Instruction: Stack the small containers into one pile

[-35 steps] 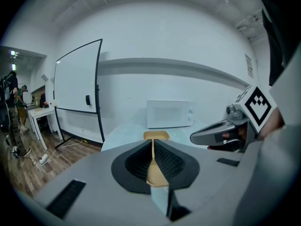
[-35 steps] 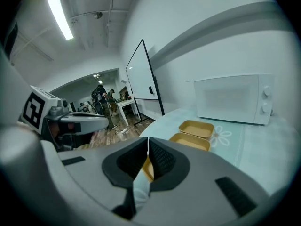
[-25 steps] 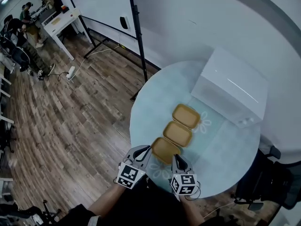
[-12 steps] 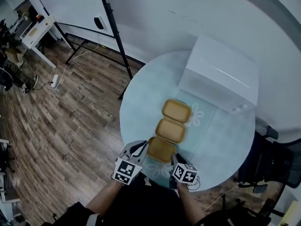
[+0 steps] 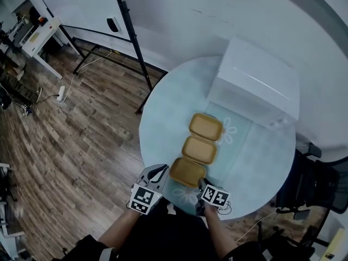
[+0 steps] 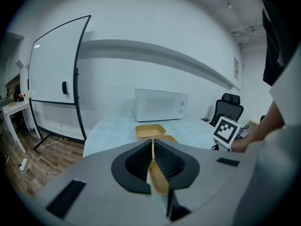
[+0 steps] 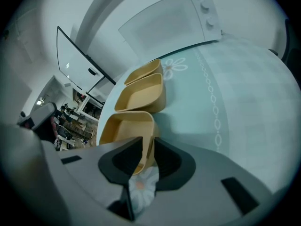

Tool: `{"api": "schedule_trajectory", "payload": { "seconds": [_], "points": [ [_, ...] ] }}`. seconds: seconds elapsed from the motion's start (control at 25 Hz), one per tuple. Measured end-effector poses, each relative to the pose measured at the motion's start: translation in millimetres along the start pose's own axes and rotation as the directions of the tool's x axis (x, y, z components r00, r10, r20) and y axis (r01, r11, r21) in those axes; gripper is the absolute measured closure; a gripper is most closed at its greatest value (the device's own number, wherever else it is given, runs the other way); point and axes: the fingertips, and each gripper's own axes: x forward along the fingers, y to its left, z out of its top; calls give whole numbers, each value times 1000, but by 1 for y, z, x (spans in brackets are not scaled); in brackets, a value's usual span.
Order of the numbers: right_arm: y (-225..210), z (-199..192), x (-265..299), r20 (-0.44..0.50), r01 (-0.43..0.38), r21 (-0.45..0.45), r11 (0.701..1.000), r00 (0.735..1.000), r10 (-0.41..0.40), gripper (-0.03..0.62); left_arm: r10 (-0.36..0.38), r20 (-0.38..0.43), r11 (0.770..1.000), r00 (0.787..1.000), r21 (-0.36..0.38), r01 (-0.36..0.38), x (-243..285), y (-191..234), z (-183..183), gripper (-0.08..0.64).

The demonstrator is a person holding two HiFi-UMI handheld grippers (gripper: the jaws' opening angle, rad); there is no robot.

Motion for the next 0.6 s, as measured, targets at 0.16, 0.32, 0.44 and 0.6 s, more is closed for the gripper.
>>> {"api": "schedule_trajectory", "payload": {
  "seconds": [0.16,0.32,0.44,0.6],
  "points": [
    [-3,-6,6,-19,29,5,1000,999,-29,516,-7,-6,1000,1000,-2,7,-3,5,-5,537],
    [-2,-9,6,-4,44,57,997,999,-44,542,-33,-6,999,999,-1,33,-6,10,-8,537],
    [1,-14,3,3,44,93,995,999,-45,551,-51,-9,999,999,4,51,-9,14,-10,537],
    [2,-15,-7,32,48,136,989,998,-53,554,-80,-11,997,997,17,81,-9,18,-12,537]
  ]
}}
